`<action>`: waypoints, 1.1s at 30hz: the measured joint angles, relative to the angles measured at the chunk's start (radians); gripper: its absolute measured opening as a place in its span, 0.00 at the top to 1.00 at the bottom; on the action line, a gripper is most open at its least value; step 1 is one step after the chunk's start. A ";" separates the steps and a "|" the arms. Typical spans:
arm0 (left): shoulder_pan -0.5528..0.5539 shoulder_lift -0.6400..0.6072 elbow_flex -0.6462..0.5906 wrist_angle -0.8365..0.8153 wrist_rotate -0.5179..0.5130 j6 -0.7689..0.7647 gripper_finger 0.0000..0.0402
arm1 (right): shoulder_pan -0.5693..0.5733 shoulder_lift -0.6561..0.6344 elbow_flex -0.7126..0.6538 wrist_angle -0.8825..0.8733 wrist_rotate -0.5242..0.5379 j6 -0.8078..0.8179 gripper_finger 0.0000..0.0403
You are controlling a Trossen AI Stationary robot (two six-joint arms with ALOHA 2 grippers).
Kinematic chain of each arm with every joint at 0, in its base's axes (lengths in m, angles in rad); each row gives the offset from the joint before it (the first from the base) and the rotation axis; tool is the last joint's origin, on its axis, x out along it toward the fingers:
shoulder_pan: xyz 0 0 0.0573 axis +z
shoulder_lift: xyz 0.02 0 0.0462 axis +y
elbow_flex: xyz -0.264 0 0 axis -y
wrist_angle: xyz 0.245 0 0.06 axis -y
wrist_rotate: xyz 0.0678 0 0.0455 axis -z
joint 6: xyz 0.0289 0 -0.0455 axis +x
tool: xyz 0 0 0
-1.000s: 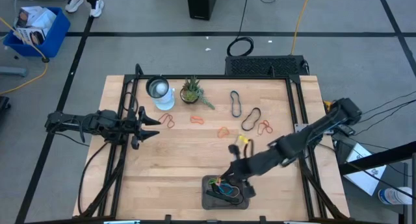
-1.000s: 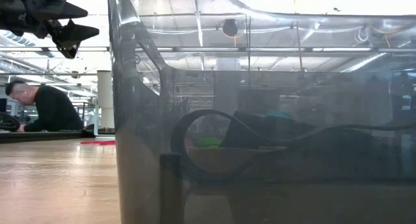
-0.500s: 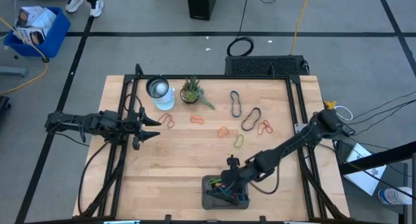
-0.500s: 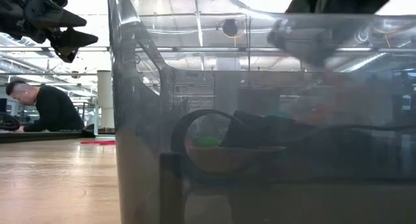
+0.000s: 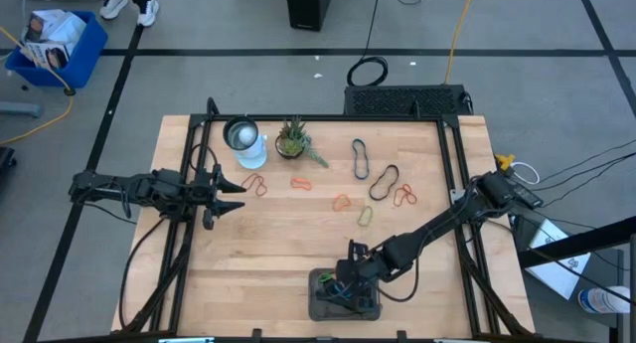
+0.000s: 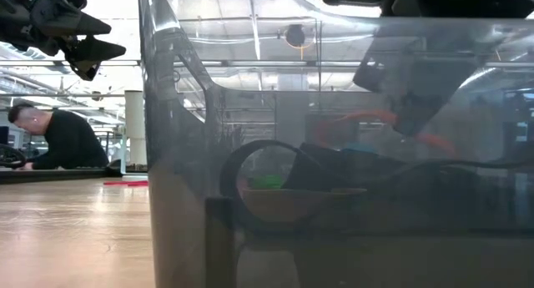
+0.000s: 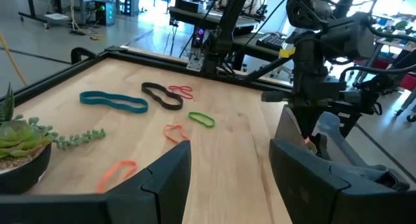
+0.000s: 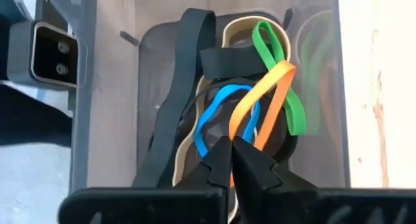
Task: Pick and place rubber bands into bin
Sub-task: Put the orange rubber band into the black transparent bin, then put the green rubber band into the black transparent bin
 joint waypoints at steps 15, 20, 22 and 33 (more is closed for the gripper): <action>0.000 0.000 0.000 0.000 0.000 0.002 0.47 | -0.001 -0.004 0.000 0.003 -0.010 0.033 0.76; 0.000 0.000 0.000 0.002 0.000 0.002 0.47 | -0.013 -0.098 -0.001 0.003 -0.045 0.033 0.68; 0.000 0.000 0.000 0.004 0.000 0.002 0.47 | -0.014 -0.154 -0.001 0.002 0.002 0.019 0.67; 0.000 0.000 0.000 0.020 -0.001 0.001 0.47 | -0.081 -0.448 0.000 -0.214 0.195 -0.197 0.67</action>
